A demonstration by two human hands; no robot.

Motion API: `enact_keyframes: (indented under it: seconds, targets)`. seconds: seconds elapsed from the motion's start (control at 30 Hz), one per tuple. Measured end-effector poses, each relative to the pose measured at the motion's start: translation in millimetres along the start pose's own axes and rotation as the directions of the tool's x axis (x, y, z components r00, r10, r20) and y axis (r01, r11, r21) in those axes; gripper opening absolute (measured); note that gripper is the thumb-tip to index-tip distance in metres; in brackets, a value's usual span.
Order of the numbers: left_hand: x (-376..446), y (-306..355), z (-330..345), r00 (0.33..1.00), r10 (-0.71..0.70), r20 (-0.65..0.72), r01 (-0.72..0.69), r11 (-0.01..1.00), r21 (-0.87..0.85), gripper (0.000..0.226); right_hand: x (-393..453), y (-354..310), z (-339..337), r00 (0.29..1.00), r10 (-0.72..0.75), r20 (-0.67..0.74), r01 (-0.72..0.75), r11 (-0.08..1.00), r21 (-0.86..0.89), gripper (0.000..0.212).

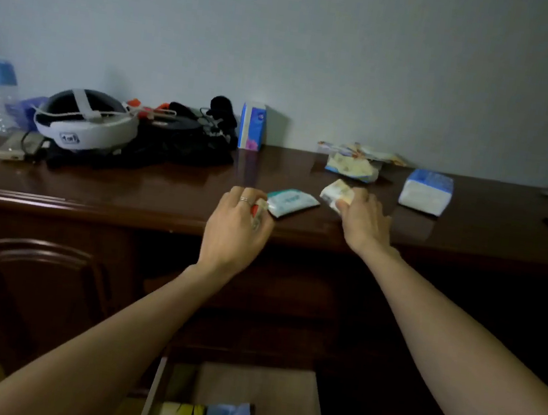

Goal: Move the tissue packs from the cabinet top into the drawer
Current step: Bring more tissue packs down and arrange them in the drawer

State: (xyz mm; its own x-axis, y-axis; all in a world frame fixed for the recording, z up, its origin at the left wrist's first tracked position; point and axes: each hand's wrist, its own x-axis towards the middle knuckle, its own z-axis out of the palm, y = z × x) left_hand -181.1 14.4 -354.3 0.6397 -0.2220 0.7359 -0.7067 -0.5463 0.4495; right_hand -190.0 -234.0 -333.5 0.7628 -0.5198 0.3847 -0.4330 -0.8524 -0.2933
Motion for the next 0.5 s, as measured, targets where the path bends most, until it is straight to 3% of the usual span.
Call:
enact_keyframes:
  seconds: [0.13, 0.2, 0.23, 0.3, 0.37, 0.43, 0.5]
  targets:
    - [-84.0, 28.1, 18.0, 0.990, 0.134, 0.044, -0.129, 0.986, -0.103, 0.023, -84.4, 19.5, 1.7, 0.941, -0.056, -0.334, 0.166, 0.936, 0.309, 0.048]
    - [-128.0, 27.7, 34.0, 0.990, 0.107, 0.092, -0.094, 0.987, -0.128, 0.026, -142.1, 32.8, 20.1, 0.913, -0.074, -0.402, 0.243, 0.889, 0.388, 0.049]
    - [-150.5, 23.7, 41.6, 0.991, 0.057, 0.119, -0.041, 0.991, -0.130, 0.027, -171.4, 40.1, 35.3, 0.926, -0.081, -0.369, 0.239, 0.882, 0.406, 0.049]
    - [-193.2, 11.0, 54.0, 0.972, -0.123, 0.200, 0.152, 0.979, -0.136, 0.029, -224.6, 55.5, 72.7, 0.984, -0.044, -0.175, 0.120, 0.886, 0.448, 0.051]
    - [-231.0, -8.3, 65.0, 0.889, -0.347, 0.300, 0.399, 0.907, -0.135, 0.030, -263.9, 75.0, 114.1, 0.994, 0.062, 0.085, -0.093, 0.898, 0.430, 0.049]
    - [-263.2, -29.8, 74.3, 0.781, -0.481, 0.397, 0.557, 0.825, -0.096, 0.026, -287.2, 96.9, 149.3, 0.937, 0.141, 0.319, -0.243, 0.920, 0.307, 0.048]
    - [-292.6, -51.1, 82.8, 0.687, -0.542, 0.483, 0.621, 0.784, -0.003, 0.020, -299.6, 115.3, 179.0, 0.864, 0.186, 0.468, -0.256, 0.962, 0.090, 0.044]
